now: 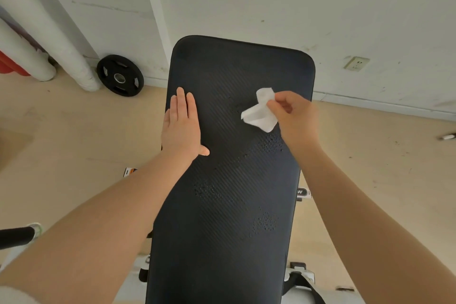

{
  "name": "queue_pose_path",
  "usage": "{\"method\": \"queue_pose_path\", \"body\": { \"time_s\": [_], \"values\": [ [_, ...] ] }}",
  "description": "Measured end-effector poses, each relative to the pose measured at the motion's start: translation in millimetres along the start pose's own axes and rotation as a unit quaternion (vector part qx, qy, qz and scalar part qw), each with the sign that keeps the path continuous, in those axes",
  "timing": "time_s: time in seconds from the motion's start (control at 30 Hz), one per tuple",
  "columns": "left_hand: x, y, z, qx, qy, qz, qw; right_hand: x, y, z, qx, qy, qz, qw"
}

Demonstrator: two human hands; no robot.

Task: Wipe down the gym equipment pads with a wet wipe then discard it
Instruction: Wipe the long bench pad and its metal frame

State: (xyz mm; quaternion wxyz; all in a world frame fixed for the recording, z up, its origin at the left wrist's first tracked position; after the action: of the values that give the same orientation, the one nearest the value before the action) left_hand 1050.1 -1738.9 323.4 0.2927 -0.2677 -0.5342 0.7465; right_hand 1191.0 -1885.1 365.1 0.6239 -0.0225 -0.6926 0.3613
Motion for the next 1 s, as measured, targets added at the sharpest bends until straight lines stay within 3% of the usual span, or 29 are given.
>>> {"method": "queue_pose_path", "body": {
  "time_s": [0.07, 0.1, 0.17, 0.2, 0.37, 0.5, 0.53, 0.6, 0.63, 0.67, 0.77, 0.87, 0.93, 1.0],
  "values": [
    [-13, -11, 13, -0.001, 0.046, 0.129, 0.991, 6, -8, 18, 0.037, 0.002, -0.03, 0.999],
    [-23, -17, 23, 0.016, 0.081, 0.237, 0.968, 8, -11, 28, 0.054, 0.002, -0.042, 0.998],
    [-41, -32, 51, 0.099, 0.128, 0.454, 0.876, 14, -13, 47, 0.087, 0.006, -0.069, 0.994],
    [-47, -37, 65, 0.127, 0.131, 0.512, 0.84, 18, -13, 55, 0.1, 0.007, -0.076, 0.992],
    [-33, -41, 100, 0.084, 0.067, 0.572, 0.813, 27, -7, 88, 0.076, 0.031, -0.092, 0.992],
    [-19, -40, 124, 0.194, -0.012, 0.722, 0.664, 36, 6, 114, 0.093, 0.012, -0.063, 0.994],
    [-15, -39, 128, 0.19, -0.031, 0.715, 0.672, 39, 9, 120, 0.099, 0.007, -0.054, 0.994],
    [-5, -37, 133, 0.156, -0.027, 0.635, 0.756, 44, 14, 131, 0.112, 0.005, -0.054, 0.992],
    [0, -37, 136, 0.135, -0.018, 0.615, 0.777, 46, 15, 137, 0.111, 0.01, -0.07, 0.991],
    [5, -36, 138, 0.122, -0.013, 0.618, 0.776, 47, 16, 141, 0.102, 0.021, -0.099, 0.99],
    [21, -30, 142, 0.132, -0.039, 0.679, 0.721, 44, 13, 153, 0.064, 0.084, -0.209, 0.972],
    [27, -17, 148, 0.179, -0.073, 0.734, 0.651, 35, 13, 165, 0.078, 0.149, -0.281, 0.945],
    [27, -10, 152, 0.205, -0.087, 0.765, 0.604, 33, 13, 174, 0.1, 0.16, -0.308, 0.933],
    [26, -4, 154, 0.206, -0.101, 0.777, 0.587, 35, 11, 178, 0.093, 0.138, -0.307, 0.937]
  ]
}}
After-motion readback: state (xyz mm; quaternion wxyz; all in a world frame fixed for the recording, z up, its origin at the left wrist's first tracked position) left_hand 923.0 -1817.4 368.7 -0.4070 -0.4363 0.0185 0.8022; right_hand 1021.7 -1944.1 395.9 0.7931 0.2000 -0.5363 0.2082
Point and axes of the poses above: each hand's wrist, its own z-axis away from the middle knuckle, its own y-axis out of the palm, x = y × z, the point moved 3 cm from there along -z, towards the middle knuckle
